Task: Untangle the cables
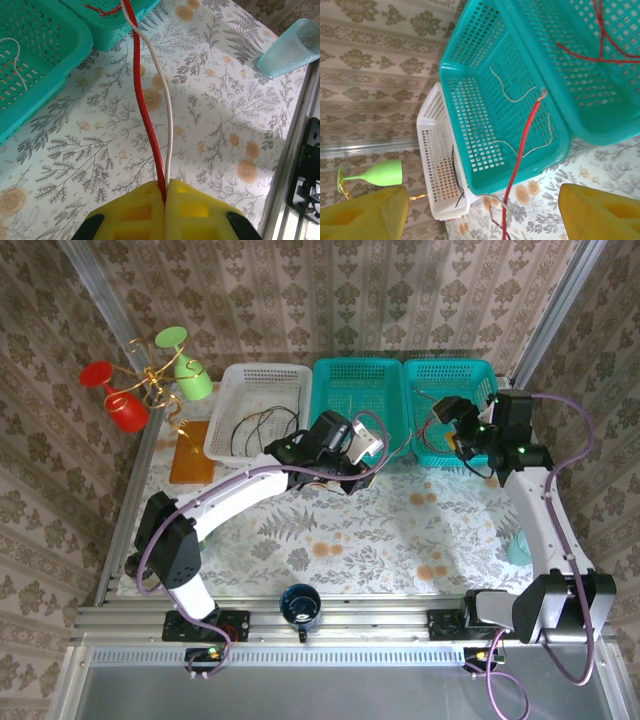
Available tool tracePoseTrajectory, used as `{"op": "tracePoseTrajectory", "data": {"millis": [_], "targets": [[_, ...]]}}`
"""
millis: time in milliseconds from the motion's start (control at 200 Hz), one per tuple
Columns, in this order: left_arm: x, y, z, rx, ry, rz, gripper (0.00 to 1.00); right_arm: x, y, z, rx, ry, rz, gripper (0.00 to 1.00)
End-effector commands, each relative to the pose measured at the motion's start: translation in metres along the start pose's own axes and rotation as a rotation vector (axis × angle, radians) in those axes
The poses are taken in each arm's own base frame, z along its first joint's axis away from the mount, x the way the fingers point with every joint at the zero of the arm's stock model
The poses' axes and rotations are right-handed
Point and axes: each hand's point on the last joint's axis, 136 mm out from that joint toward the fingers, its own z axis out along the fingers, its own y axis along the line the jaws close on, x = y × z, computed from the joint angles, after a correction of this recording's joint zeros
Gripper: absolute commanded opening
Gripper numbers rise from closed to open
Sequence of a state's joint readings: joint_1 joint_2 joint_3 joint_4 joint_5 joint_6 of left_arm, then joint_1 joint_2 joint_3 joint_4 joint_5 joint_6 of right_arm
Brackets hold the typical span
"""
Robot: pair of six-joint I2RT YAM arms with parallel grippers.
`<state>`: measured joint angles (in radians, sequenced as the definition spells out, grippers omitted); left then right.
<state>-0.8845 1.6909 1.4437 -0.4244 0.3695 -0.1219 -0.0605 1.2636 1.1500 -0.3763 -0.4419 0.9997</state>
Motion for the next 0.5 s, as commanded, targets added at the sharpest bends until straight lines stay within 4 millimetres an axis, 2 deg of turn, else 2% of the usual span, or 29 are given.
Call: {"op": "tracePoseTrajectory", "data": {"millis": [0, 150, 210, 250, 340, 495], "targets": [[-0.015, -0.011, -0.016, 0.033, -0.073, -0.008, 0.0, 0.005, 0.008, 0.019, -0.034, 0.035, 0.022, 0.79], [-0.015, -0.012, -0.019, 0.032, -0.077, -0.01, 0.0, 0.012, -0.008, 0.042, 0.009, 0.06, 0.042, 0.76], [-0.014, -0.012, -0.02, 0.029, -0.076, -0.011, 0.0, 0.012, -0.008, 0.046, 0.002, 0.058, 0.042, 0.75], [-0.013, -0.011, -0.02, 0.028, -0.075, -0.013, 0.0, 0.014, -0.018, 0.059, 0.026, 0.074, 0.058, 0.73], [-0.011, -0.011, -0.02, 0.026, -0.074, -0.015, 0.0, 0.016, -0.018, 0.067, 0.019, 0.089, 0.066, 0.7], [-0.009, -0.011, -0.022, 0.023, -0.072, -0.014, 0.0, 0.015, -0.017, 0.075, 0.01, 0.096, 0.075, 0.53]]}}
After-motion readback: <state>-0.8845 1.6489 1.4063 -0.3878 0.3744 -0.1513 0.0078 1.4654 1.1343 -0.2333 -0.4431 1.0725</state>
